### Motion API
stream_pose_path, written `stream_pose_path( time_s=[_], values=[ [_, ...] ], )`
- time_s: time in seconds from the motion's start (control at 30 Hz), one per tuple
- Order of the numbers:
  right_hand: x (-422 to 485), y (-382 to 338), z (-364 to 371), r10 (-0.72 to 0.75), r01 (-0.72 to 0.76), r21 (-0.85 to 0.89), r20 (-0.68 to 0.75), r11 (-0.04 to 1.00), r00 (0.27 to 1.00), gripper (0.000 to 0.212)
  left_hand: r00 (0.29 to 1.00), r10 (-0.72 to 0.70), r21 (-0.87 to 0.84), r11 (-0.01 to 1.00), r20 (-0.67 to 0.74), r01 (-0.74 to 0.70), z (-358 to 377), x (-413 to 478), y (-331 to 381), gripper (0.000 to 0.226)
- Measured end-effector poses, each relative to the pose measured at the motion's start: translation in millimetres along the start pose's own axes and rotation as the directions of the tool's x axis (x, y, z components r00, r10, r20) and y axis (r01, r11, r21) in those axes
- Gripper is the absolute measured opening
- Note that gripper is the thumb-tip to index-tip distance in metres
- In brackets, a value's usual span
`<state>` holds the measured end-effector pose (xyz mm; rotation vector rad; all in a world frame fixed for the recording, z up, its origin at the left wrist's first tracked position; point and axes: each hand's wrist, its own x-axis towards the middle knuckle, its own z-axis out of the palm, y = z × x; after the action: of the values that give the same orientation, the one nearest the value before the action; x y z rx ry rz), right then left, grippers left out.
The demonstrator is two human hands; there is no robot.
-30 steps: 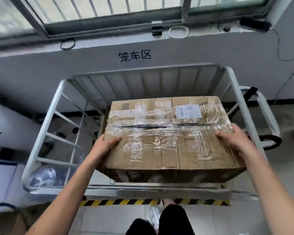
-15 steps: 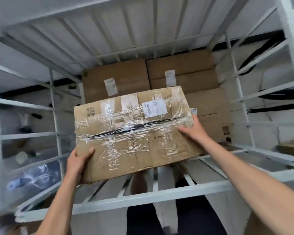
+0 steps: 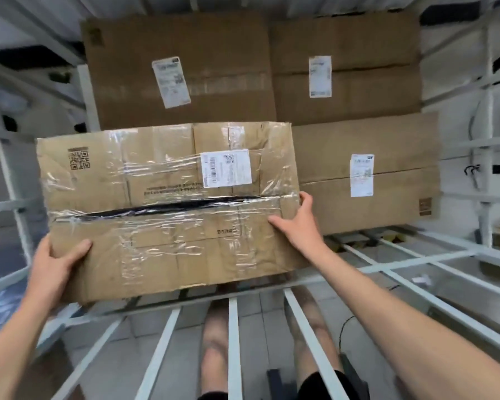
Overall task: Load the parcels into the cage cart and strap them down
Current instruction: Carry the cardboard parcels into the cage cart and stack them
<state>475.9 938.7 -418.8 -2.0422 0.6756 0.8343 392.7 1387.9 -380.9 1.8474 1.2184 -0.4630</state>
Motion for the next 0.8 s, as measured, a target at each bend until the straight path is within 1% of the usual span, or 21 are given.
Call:
stream_pose_path(
  time_s=[0.07,0.17,0.3,0.43,0.57,0.63,0.7,0.8],
  values=[
    [16,3,17,0.017,-0.017,-0.003,0.004,1.000,1.000,0.100,1.000,-0.021,0.020,1.000,-0.007,0.022,-1,21,-14,0.054],
    [40,12,27,0.051,-0.051,-0.018,0.015,0.999,0.999,0.100,0.998,-0.062,0.036,0.997,0.024,0.061,13,43,-27,0.064],
    [75,30,17,0.090,-0.090,-0.039,-0.017,0.995,0.996,0.095,0.994,-0.076,0.017,0.997,0.080,0.075,62,62,-30,0.061],
    [95,49,15,0.117,-0.116,-0.067,0.005,0.991,0.993,0.090,0.993,-0.107,0.034,0.994,0.045,0.105,97,83,-43,0.063],
    [100,56,32,0.156,-0.165,-0.209,-0.062,0.964,0.986,0.088,0.989,-0.139,0.084,0.987,0.048,0.135,110,94,-58,0.065],
    [103,58,38,0.135,-0.153,-0.267,-0.087,0.951,0.987,0.089,0.982,-0.178,0.106,0.980,0.058,0.171,114,99,-58,0.071],
    [106,61,40,0.096,-0.132,-0.312,-0.126,0.941,0.987,0.090,0.980,-0.187,0.123,0.976,0.066,0.178,116,111,-61,0.076],
    [107,63,40,0.064,-0.114,-0.303,-0.169,0.946,0.984,0.086,0.974,-0.203,0.174,0.968,0.105,0.183,112,116,-62,0.079]
  ],
)
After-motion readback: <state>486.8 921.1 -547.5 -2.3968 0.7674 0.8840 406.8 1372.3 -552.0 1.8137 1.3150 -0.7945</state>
